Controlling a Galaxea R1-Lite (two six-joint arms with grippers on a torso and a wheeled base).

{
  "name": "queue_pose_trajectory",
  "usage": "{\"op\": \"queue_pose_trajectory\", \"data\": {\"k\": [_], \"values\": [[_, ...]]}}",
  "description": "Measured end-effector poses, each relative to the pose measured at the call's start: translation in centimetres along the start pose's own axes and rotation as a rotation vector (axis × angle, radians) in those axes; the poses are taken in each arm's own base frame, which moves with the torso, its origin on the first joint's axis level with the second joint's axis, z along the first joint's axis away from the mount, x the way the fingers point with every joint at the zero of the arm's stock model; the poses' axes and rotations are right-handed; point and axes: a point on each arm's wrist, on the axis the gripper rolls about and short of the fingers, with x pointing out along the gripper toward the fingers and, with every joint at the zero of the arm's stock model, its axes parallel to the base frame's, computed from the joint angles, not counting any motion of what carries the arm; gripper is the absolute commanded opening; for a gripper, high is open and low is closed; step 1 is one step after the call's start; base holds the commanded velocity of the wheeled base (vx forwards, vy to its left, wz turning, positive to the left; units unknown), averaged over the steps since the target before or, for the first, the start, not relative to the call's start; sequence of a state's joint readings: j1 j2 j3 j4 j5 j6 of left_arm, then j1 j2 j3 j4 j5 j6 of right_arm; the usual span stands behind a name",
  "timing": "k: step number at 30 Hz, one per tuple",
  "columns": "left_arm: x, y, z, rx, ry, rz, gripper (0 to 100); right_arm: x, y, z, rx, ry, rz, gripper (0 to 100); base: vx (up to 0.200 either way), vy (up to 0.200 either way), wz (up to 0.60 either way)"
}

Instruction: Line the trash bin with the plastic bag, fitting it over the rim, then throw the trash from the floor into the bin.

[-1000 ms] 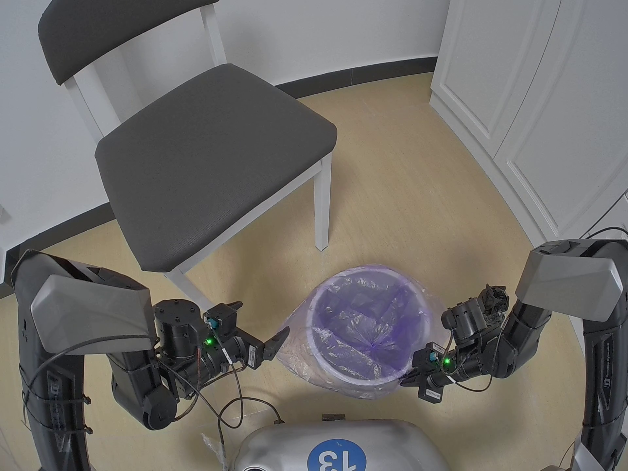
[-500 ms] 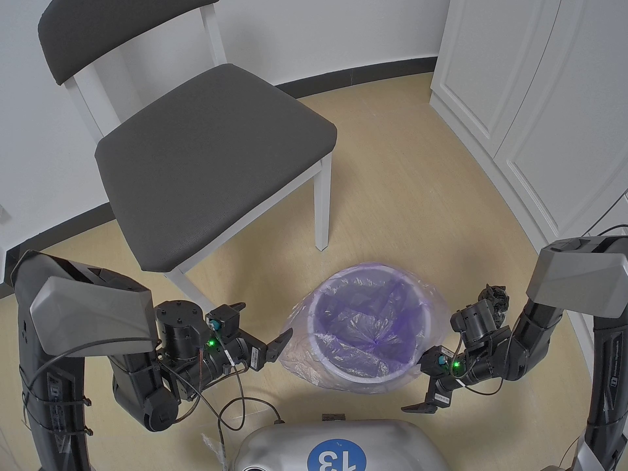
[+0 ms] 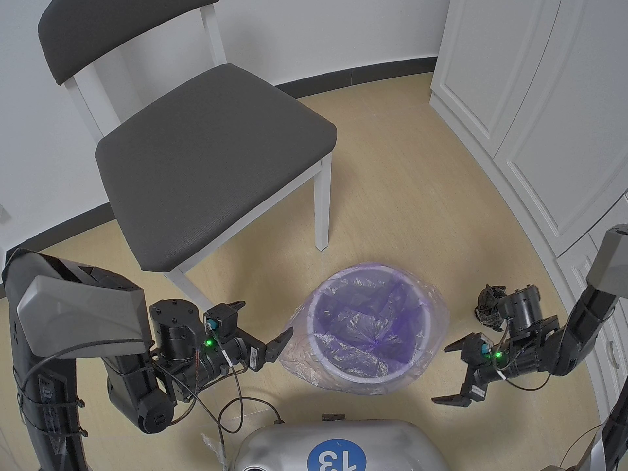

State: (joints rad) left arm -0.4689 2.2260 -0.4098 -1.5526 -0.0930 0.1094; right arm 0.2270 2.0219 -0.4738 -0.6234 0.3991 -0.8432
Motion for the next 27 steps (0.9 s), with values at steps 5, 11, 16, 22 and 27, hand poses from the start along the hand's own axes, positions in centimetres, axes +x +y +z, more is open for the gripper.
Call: {"op": "queue_pose_trajectory", "data": {"k": [5, 11, 16, 22, 27], "values": [[-0.6, 0.0, 0.3, 0.0, -0.003, 0.001, 100, -0.4, -3.0, -0.1, 0.027, -0.02, -0.096, 100, 0.0, 0.0, 0.0], [-1.1, -0.2, 0.5, -0.005, -0.002, -0.003, 100, 1.2, -7.0, -0.5, 0.048, -0.022, -0.187, 100, 0.0, 0.0, 0.0], [-1.0, -0.5, 0.7, -0.006, -0.009, -0.013, 100, 3.5, -10.5, -1.0, 0.056, -0.026, -0.244, 100, 0.0, 0.0, 0.0], [-0.7, -1.0, 1.0, 0.002, -0.028, -0.029, 100, 6.4, -14.0, -1.4, 0.068, -0.004, -0.26, 100, 0.0, 0.0, 0.0], [-0.3, -1.4, 1.5, 0.012, -0.052, -0.031, 100, 8.8, -16.4, -0.5, 0.059, 0.002, -0.253, 100, 0.0, 0.0, 0.0]]}}
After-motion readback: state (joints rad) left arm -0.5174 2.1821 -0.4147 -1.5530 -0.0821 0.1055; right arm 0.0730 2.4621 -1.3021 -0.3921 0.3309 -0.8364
